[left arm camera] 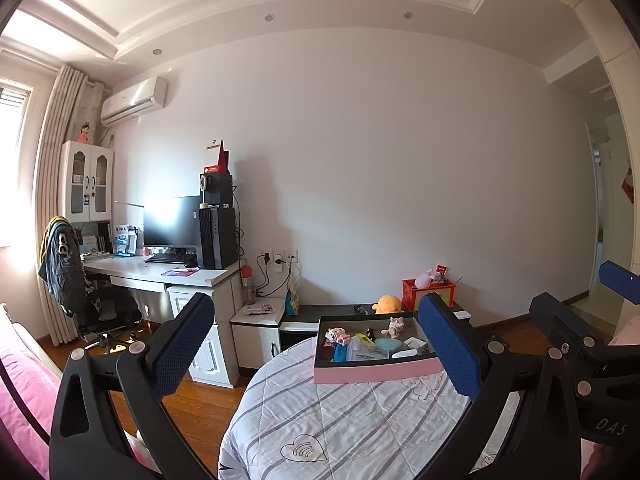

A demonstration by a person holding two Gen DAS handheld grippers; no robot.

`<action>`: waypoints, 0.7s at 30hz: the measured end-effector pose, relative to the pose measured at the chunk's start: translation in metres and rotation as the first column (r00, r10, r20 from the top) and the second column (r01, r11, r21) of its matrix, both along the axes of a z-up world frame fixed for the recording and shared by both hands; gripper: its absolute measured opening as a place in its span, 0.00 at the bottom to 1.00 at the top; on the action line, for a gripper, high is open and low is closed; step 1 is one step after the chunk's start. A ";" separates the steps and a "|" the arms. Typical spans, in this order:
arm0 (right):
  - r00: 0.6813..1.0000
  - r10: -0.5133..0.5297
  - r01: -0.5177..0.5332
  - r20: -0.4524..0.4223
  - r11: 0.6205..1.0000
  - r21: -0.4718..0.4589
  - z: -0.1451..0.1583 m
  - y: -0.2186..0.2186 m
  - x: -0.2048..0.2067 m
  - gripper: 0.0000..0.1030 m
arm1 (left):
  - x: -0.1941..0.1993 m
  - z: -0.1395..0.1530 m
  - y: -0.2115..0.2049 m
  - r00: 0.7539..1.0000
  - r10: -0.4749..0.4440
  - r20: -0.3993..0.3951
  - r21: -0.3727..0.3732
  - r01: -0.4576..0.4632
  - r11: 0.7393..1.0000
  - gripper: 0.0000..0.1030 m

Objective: Organize rigid objects

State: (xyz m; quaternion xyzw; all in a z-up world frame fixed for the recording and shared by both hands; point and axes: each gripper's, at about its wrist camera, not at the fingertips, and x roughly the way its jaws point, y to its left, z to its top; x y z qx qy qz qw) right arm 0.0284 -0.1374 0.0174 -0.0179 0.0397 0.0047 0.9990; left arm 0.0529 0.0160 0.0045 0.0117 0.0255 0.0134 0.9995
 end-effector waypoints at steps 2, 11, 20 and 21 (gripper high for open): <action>1.000 0.004 -0.004 -0.004 1.000 -0.003 0.000 0.000 0.000 1.00 | 0.000 0.000 0.000 1.000 -0.001 0.001 -0.002 0.001 1.000 1.00; 1.000 0.007 -0.007 -0.009 1.000 -0.005 -0.001 -0.001 0.002 1.00 | 0.001 0.001 0.000 1.000 0.002 -0.003 -0.001 -0.002 1.000 1.00; 1.000 0.008 -0.008 -0.012 1.000 -0.005 -0.001 -0.001 0.003 1.00 | 0.003 0.001 -0.001 1.000 0.005 -0.006 0.001 -0.005 1.000 1.00; 1.000 0.008 -0.008 -0.014 1.000 -0.005 -0.001 -0.002 0.003 1.00 | 0.003 0.001 -0.001 1.000 0.004 -0.006 -0.001 -0.004 1.000 1.00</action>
